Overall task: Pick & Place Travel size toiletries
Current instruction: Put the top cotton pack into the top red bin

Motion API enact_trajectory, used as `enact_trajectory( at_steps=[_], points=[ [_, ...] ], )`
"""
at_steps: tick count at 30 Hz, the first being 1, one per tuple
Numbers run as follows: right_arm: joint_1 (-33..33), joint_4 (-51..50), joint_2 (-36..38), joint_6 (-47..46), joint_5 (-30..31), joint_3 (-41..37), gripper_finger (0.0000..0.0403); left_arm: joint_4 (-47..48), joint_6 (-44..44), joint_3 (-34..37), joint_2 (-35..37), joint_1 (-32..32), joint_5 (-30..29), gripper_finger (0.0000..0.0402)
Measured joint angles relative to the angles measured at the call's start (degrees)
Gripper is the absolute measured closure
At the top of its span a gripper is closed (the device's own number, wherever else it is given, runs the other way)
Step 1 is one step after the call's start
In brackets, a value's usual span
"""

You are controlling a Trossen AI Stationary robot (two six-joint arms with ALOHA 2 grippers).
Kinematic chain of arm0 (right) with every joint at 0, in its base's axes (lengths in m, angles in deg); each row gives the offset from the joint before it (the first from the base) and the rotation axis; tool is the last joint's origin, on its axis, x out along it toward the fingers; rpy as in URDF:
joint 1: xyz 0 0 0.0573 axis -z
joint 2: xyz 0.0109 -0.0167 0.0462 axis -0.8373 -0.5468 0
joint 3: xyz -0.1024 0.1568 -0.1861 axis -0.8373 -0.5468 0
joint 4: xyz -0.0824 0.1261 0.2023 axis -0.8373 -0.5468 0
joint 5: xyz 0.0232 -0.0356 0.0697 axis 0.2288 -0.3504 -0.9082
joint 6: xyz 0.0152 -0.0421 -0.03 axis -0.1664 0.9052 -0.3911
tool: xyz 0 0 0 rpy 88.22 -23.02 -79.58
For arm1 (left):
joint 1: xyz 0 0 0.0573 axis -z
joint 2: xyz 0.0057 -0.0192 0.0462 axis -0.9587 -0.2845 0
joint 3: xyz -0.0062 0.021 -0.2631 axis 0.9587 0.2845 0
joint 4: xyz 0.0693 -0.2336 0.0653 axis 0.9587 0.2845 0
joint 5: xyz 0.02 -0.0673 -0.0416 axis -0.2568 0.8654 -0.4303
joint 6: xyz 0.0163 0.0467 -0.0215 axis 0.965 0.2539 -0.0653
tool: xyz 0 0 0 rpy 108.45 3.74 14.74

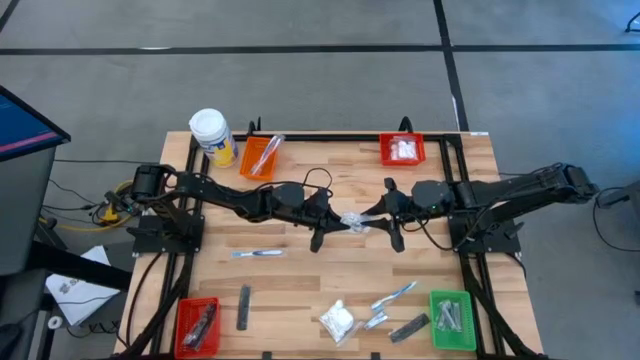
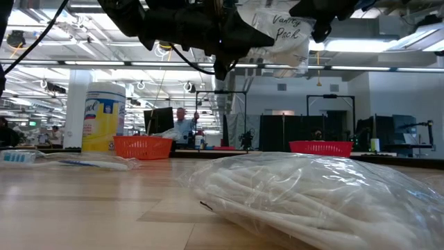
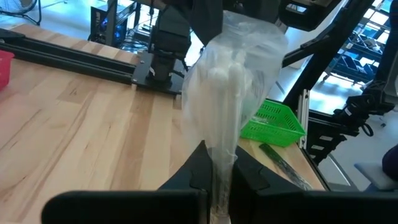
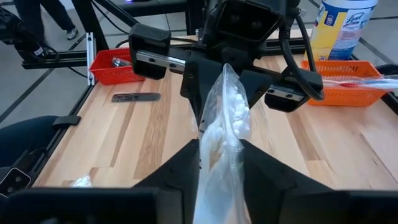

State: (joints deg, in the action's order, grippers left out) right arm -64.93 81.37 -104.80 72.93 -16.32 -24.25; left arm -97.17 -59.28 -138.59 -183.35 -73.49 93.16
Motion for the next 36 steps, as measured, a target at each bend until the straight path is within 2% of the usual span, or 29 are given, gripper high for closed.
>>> enact_trajectory(
  at_steps=[13, 18, 28, 36],
  points=[
    [3.15, -0.24, 0.0, -0.03, 0.0, 0.0, 0.0397, -0.74, -0.02, 0.04, 0.0, 0.01, -0.33, 0.0361],
    [3.8, -0.36, 0.0, -0.05, 0.24, 0.0, 0.0395, -0.72, -0.04, 0.04, 0.0, -0.01, -0.35, 0.0359],
    [3.82, -4.65, 1.87, -0.21, 9.3, 0.0, 0.0401, -0.63, -0.19, 0.04, 0.01, -0.03, -5.81, 0.0353],
    [3.87, -5.88, 2.82, -0.67, 11.02, 0.0, 0.0402, -0.24, -0.07, 0.04, 0.02, 0.01, -6.95, 0.0303]
  ],
)
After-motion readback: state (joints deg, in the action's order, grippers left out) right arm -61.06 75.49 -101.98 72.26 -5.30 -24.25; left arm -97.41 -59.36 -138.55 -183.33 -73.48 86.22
